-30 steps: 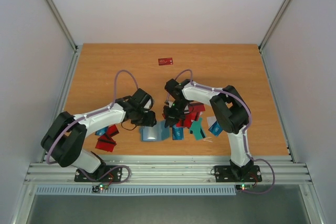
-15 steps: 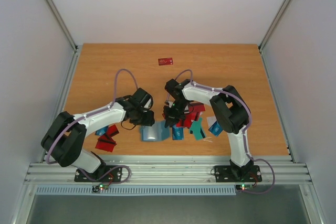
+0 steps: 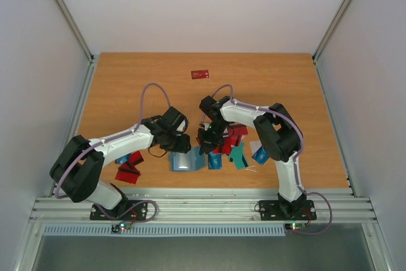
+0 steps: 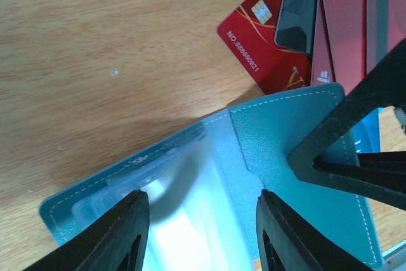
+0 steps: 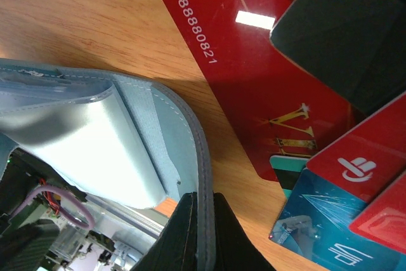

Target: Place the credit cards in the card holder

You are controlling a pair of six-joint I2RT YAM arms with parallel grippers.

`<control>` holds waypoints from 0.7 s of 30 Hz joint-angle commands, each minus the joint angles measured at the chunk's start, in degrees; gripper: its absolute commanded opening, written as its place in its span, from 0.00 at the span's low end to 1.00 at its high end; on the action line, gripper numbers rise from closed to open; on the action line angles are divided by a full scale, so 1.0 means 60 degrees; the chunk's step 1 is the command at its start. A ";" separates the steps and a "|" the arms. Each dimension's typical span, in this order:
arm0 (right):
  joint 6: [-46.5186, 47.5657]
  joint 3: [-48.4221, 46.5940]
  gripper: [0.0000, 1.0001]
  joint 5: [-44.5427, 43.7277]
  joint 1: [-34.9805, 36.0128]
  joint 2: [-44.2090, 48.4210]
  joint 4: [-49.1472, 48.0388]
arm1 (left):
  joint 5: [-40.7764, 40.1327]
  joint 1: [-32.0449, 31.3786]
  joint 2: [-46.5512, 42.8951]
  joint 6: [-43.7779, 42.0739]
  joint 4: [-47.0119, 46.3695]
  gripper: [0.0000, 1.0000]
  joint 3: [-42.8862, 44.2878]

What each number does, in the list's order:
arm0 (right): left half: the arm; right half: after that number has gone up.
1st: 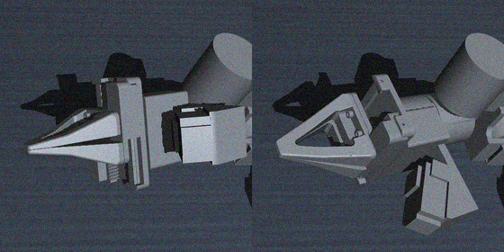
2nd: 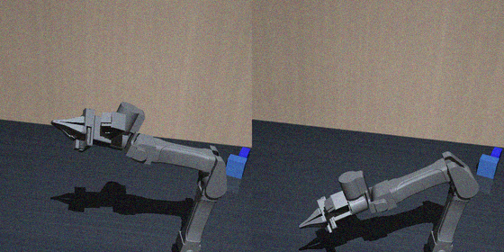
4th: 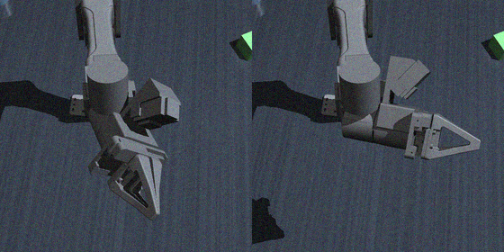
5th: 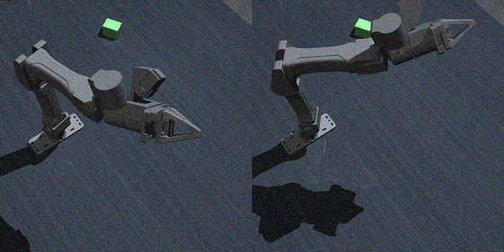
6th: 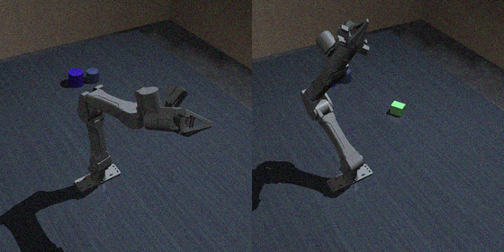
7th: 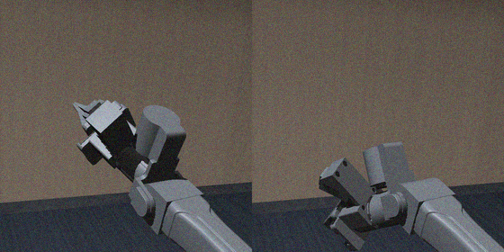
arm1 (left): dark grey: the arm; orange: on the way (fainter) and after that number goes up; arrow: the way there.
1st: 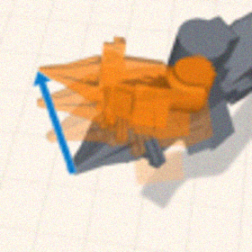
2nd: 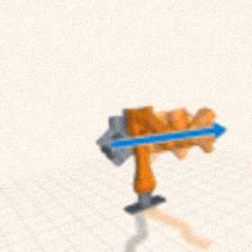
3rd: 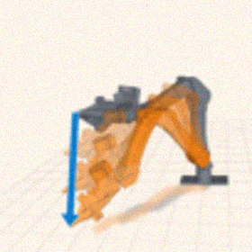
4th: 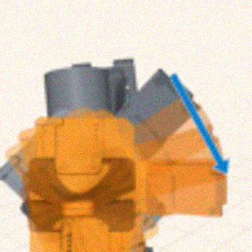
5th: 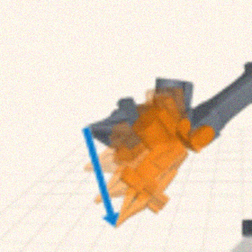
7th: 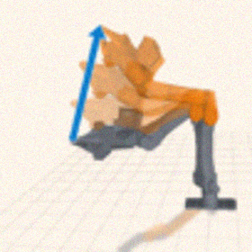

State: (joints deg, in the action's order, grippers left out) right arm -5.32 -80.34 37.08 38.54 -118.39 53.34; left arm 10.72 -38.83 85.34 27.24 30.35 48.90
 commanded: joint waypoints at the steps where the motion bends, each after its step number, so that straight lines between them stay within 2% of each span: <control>1: -0.0028 0.0088 0.01 -0.0174 -0.0046 0.0073 0.0162 | 0.0080 -0.0173 0.0106 0.0145 -0.0438 0.48 -0.0136; 10: -0.0036 0.0074 0.01 -0.0160 -0.0049 0.0036 0.0203 | -0.1425 -0.0278 -0.0781 0.0440 0.0159 0.49 -0.0210; 21: -0.0081 0.0058 0.01 -0.0072 -0.0041 -0.0004 0.0206 | -0.0667 -0.0273 -0.0014 0.0558 -0.0361 0.50 -0.0239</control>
State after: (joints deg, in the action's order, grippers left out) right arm -5.37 -80.34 37.10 38.50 -118.39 53.36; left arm 5.32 -40.25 82.85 30.06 30.30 47.64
